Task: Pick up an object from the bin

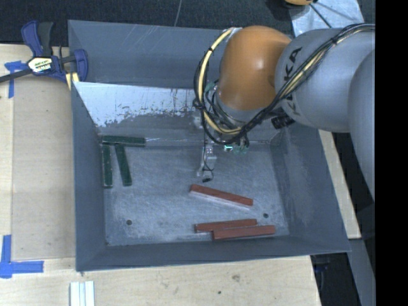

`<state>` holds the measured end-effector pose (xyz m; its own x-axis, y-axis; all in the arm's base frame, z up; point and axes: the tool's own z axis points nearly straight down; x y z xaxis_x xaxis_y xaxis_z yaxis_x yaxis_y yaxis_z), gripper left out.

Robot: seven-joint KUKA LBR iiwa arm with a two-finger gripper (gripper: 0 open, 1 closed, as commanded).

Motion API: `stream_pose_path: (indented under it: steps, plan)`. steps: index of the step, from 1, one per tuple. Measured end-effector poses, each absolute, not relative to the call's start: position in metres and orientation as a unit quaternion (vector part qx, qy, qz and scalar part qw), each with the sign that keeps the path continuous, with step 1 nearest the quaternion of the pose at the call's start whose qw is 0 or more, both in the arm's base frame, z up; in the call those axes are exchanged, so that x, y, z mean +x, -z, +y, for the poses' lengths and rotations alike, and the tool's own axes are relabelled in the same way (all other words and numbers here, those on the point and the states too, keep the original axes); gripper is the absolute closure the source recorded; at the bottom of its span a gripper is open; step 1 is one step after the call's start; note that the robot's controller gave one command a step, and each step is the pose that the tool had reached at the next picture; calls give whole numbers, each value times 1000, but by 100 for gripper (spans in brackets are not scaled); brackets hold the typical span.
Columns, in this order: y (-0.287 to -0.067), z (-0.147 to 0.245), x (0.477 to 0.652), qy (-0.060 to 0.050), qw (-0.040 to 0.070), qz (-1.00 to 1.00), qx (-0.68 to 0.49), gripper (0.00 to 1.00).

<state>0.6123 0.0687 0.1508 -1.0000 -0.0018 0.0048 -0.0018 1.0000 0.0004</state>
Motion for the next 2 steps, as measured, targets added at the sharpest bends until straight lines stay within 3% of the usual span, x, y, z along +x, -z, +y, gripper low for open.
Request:
stream_pose_path:
  steps: [1,2]
  plan:
    - [-156,68,614,0,-2,-1000,0,0]
    - [-138,35,595,1,-4,-997,72,0]
